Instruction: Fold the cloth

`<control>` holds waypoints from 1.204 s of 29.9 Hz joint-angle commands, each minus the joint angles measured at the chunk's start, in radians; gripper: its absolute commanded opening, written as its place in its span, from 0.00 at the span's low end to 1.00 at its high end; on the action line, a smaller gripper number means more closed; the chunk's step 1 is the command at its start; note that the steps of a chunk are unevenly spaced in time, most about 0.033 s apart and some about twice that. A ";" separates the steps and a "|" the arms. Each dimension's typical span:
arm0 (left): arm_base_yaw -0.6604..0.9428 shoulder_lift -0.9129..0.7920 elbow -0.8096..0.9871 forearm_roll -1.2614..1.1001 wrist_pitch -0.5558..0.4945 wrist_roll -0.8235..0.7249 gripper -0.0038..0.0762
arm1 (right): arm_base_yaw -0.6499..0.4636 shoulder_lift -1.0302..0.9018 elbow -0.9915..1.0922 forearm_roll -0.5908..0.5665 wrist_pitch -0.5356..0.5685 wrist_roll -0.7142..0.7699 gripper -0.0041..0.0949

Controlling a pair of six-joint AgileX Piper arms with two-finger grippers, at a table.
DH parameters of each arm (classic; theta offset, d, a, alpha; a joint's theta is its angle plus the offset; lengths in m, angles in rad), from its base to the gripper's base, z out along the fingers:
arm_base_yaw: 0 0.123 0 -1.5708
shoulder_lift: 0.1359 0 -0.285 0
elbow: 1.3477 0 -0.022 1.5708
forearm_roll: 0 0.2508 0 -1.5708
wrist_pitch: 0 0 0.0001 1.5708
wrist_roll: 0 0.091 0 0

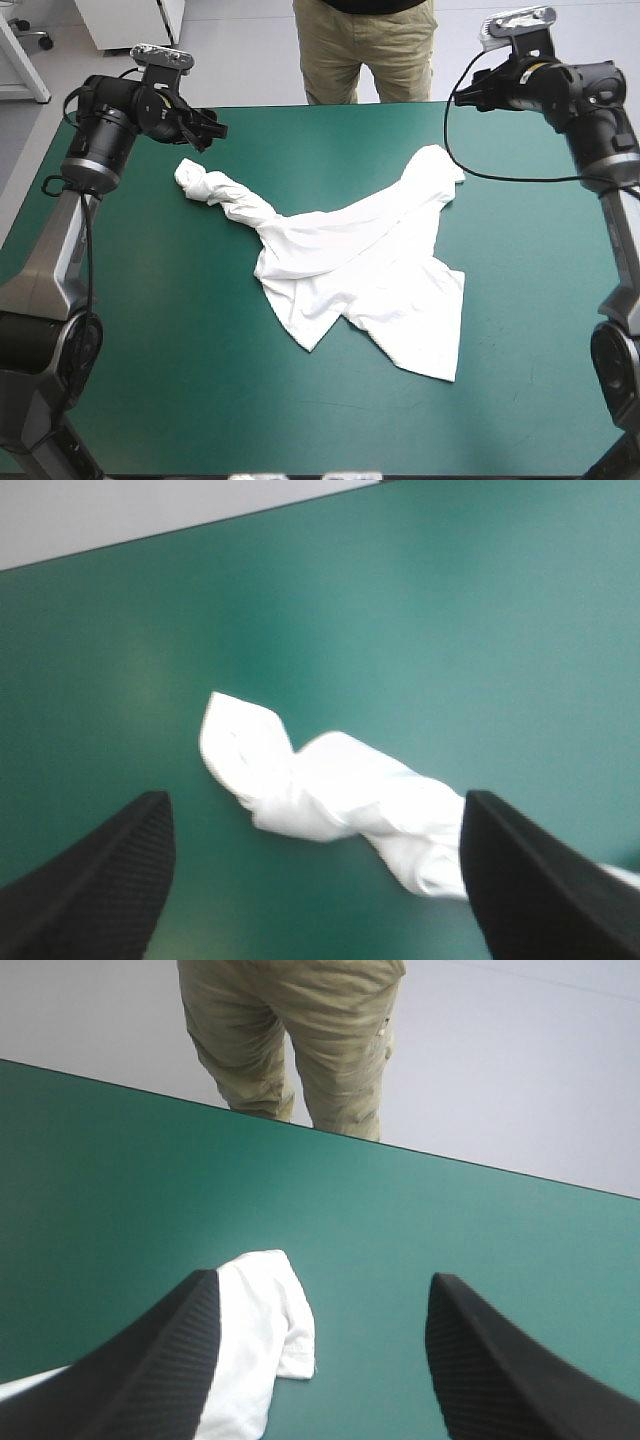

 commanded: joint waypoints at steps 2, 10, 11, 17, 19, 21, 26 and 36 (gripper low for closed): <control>-0.036 -0.131 -0.019 -0.200 0.096 0.079 0.69 | -0.010 -0.170 -0.037 -0.005 0.059 -0.001 0.61; -0.259 -0.301 0.290 -0.216 0.108 0.101 0.67 | -0.010 -0.376 -0.035 0.075 0.195 -0.019 0.61; -0.317 -0.326 0.344 -0.216 0.106 0.101 0.67 | -0.010 -0.393 -0.035 0.075 0.200 -0.019 0.61; -0.581 -0.378 0.596 -0.184 0.076 0.072 0.67 | -0.010 -0.434 -0.035 0.075 0.220 -0.017 0.61; -0.632 -0.374 0.659 -0.177 0.050 0.061 0.67 | -0.010 -0.434 -0.035 0.075 0.233 -0.017 0.61; -0.658 -0.373 0.722 -0.172 0.020 0.030 0.67 | -0.010 -0.434 -0.035 0.079 0.242 -0.017 0.61; -0.640 -0.370 0.854 -0.151 -0.101 -0.005 0.67 | -0.010 -0.434 -0.035 0.079 0.239 -0.022 0.58; -0.618 -0.263 0.889 -0.144 -0.212 -0.005 0.67 | -0.010 -0.432 -0.035 0.082 0.241 -0.025 0.58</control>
